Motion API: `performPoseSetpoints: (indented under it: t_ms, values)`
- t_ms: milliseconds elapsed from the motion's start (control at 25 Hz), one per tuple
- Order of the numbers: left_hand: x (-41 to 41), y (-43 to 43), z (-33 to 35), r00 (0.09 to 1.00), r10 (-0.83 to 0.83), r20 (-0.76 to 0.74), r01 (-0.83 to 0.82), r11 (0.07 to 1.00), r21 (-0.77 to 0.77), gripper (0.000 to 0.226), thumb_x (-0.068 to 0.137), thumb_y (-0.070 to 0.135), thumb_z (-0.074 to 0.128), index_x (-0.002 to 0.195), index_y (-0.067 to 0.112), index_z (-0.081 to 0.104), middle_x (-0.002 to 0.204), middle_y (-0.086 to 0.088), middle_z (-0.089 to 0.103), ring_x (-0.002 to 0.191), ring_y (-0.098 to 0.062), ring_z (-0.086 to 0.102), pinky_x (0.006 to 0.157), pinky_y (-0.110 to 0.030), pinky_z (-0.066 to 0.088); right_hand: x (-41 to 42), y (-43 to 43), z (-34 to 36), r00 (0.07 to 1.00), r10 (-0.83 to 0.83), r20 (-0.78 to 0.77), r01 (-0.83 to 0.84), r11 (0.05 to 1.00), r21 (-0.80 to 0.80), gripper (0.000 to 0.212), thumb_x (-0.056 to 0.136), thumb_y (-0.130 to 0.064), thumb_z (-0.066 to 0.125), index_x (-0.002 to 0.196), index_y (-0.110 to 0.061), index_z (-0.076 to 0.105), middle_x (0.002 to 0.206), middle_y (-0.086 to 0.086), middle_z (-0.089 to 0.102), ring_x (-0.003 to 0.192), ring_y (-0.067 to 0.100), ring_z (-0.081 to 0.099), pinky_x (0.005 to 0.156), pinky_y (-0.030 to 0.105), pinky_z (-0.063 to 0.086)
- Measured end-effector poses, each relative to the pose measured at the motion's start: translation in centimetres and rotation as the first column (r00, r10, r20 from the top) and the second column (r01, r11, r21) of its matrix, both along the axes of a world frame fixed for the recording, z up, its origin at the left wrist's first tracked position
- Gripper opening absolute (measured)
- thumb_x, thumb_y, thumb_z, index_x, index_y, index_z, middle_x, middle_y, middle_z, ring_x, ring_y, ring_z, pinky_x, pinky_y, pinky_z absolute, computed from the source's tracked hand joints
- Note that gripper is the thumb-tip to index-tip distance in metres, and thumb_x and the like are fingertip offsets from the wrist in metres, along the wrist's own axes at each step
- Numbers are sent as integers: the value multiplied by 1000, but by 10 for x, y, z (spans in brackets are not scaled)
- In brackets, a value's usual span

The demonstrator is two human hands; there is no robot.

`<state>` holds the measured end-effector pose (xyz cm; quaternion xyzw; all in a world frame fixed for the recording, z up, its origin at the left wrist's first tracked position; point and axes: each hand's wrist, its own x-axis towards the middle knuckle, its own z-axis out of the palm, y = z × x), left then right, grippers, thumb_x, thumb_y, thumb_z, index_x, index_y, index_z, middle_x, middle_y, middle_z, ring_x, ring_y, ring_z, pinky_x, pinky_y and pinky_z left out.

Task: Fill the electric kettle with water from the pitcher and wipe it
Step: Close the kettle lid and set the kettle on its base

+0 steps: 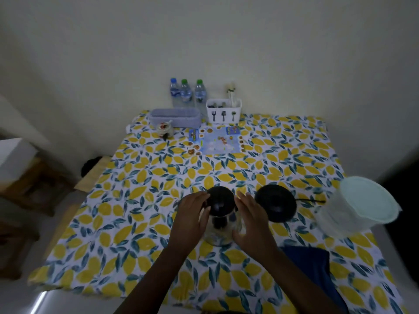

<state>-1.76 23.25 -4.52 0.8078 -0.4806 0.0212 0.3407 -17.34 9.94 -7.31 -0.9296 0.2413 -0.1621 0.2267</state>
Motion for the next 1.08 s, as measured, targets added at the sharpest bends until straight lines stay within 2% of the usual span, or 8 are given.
performPoseSetpoints:
  t_ms: [120, 240, 360, 440, 520, 640, 880, 1080]
  values:
    - [22, 10, -4, 997, 32, -68, -30, 999, 32, 43, 94, 29, 57, 129, 5, 54, 129, -15, 59, 121, -32, 53, 99, -48, 49, 25, 7, 1, 996, 44, -71, -50, 995, -81, 88, 86, -52, 53, 152, -26, 1, 161, -5, -3, 148, 17, -9, 118, 43, 9]
    - [32, 11, -13, 967, 3, -254, 29, 992, 122, 64, 90, 49, 51, 137, 6, 46, 136, -13, 53, 125, -27, 50, 103, -42, 46, 36, 10, 1, 993, 25, -112, -33, 997, -71, 95, 81, -53, 60, 152, -23, 4, 157, -7, -6, 147, 18, -9, 118, 46, 12]
    - [51, 4, -19, 870, 3, -493, 65, 991, 121, 61, 84, 38, 70, 136, 12, 47, 128, -3, 54, 116, -17, 54, 96, -37, 48, 35, 10, 2, 993, 13, -119, -17, 999, -32, 97, 79, -50, 64, 152, -27, 5, 156, -12, -5, 145, 15, -8, 117, 49, 14]
    - [66, -3, -16, 815, -9, -580, 122, 980, 156, 46, 80, 35, 75, 119, 17, 57, 110, 3, 61, 98, -11, 60, 83, -31, 47, 35, 11, 5, 992, 17, -123, -14, 1000, 22, 98, 79, -46, 67, 149, -34, -1, 155, -15, -7, 145, 14, -10, 118, 50, 13]
    - [69, -13, -7, 808, -28, -588, 165, 970, 181, 28, 80, 34, 77, 99, 24, 60, 92, 5, 63, 84, -8, 61, 72, -24, 42, 32, 9, 7, 997, 9, -75, 2, 990, 140, 101, 80, -37, 71, 147, -36, -5, 156, -15, -5, 146, 15, -8, 118, 52, 16]
    - [55, -36, 6, 817, -82, -571, 169, 980, 100, 22, 81, 32, 77, 88, 36, 56, 88, 9, 62, 80, -4, 60, 65, -16, 40, 21, -7, 17, 998, -52, 39, 41, 966, 256, 101, 79, -29, 76, 148, -35, 2, 159, -13, 5, 148, 15, 1, 119, 48, 20]
    - [16, -111, 20, 759, -141, -636, 153, 988, -37, 26, 81, 34, 77, 97, 26, 58, 95, 9, 60, 89, -7, 59, 70, -20, 42, -14, -70, 44, 974, -171, 146, 143, 973, 183, 92, 85, -10, 66, 146, -39, 4, 159, -10, 8, 149, 19, -1, 116, 44, 23]
    - [-3, -178, 16, 753, -206, -626, 264, 964, 1, 32, 82, 37, 75, 103, 20, 59, 97, 2, 62, 87, -5, 59, 70, -17, 40, -42, -117, 47, 967, -223, 121, 194, 957, 215, 91, 83, -7, 66, 146, -35, 7, 158, -9, 5, 148, 18, -3, 115, 43, 23]
